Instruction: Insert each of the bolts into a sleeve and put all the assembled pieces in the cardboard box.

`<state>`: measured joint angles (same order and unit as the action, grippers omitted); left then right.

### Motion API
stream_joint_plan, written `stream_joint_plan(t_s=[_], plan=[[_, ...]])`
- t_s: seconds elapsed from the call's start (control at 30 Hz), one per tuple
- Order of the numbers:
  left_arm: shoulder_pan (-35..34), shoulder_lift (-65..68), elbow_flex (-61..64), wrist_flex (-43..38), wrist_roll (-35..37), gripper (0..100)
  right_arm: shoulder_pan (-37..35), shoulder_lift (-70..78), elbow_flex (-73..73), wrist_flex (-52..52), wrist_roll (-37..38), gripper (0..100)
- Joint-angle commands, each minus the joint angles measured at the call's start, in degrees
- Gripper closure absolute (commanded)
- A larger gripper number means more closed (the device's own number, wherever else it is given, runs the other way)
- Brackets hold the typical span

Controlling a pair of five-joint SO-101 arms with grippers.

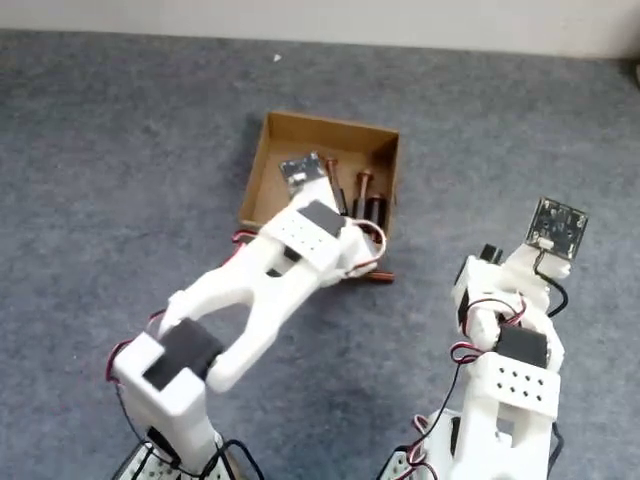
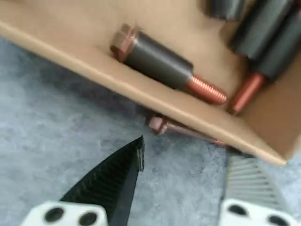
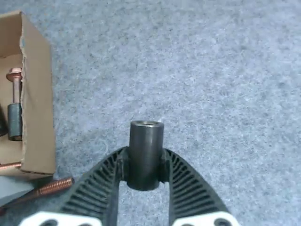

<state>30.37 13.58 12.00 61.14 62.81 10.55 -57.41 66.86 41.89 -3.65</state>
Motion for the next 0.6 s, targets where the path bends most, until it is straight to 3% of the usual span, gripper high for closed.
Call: stream_joint_plan(t_s=[0.0, 0.17, 0.3, 0.57], plan=[[1.5, 3.4, -6.2, -0.4, 2.4, 67, 0.8, -1.5, -0.8, -2.0, -0.8, 99.2], [0.9, 12.4, -11.6, 0.1, 2.7, 67, 0.8, -1.5, -0.8, -2.0, -0.8, 99.2], [-0.3, 14.8, -14.3, 2.2, 7.6, 68, 0.8, -1.5, -0.7, -2.0, -0.8, 99.2], [-6.7, 14.6, -14.3, 7.0, 7.9, 98, 0.8, -1.5, -0.7, -2.0, -0.8, 99.2]])
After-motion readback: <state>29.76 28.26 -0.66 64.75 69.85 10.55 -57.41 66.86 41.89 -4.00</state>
